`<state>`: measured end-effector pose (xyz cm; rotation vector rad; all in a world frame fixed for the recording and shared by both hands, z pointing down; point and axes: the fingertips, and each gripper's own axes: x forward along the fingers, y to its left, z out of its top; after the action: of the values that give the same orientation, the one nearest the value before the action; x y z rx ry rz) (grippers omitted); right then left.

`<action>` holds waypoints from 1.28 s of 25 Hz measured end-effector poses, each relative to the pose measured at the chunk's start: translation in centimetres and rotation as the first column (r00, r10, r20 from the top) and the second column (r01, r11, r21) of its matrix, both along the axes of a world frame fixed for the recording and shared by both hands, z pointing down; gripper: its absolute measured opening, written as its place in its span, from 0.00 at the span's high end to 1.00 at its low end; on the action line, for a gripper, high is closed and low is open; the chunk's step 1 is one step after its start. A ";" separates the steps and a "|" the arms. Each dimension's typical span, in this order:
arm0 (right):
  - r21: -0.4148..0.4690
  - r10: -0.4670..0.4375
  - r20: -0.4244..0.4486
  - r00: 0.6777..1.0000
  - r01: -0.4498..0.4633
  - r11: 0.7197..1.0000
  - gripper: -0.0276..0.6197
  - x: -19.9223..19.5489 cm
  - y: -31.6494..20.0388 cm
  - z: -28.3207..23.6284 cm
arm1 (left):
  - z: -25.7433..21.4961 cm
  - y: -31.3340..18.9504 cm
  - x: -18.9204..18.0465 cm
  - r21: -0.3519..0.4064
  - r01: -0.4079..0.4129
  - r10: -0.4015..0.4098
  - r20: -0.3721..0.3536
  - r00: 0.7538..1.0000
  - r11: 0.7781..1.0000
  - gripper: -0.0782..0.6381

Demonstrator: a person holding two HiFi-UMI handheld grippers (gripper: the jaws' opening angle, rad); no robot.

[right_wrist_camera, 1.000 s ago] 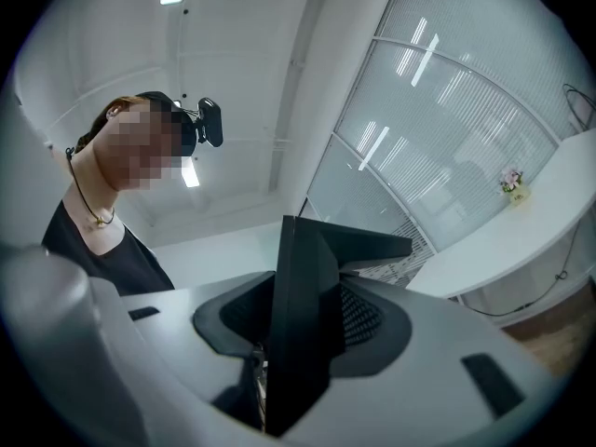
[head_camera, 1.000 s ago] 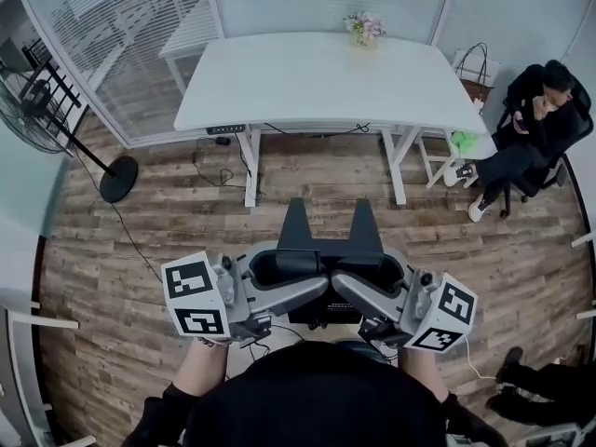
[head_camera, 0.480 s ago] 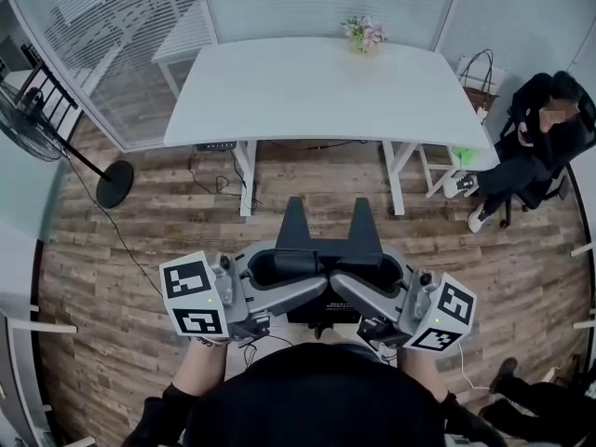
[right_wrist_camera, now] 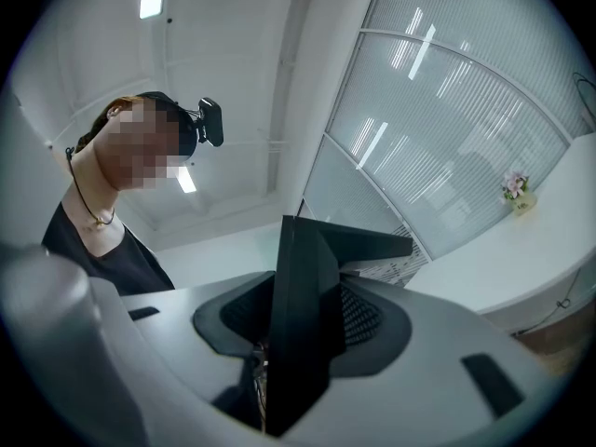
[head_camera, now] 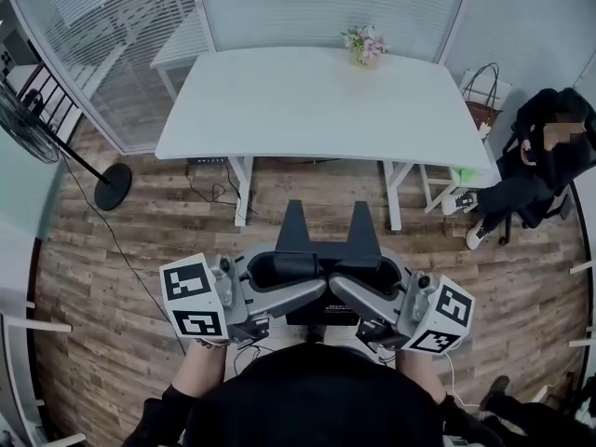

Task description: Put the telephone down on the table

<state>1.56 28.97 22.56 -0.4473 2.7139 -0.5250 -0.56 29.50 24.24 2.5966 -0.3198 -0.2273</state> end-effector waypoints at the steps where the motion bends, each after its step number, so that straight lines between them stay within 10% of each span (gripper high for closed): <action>1: 0.000 -0.004 -0.001 1.000 0.004 1.000 0.68 0.3 -0.4 0.0 | 0.0 -0.4 0.3 0.001 0.004 -0.004 0.000 1.000 1.000 0.62; 32: 0.003 -0.055 0.028 0.998 0.055 0.998 0.68 4.3 -5.3 0.3 | 0.2 -5.2 4.3 0.008 0.049 -0.049 0.029 0.998 0.999 0.62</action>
<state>5.84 23.67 22.90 -0.3629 2.7059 -0.5386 3.77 24.27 24.46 2.6030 -0.3940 -0.2088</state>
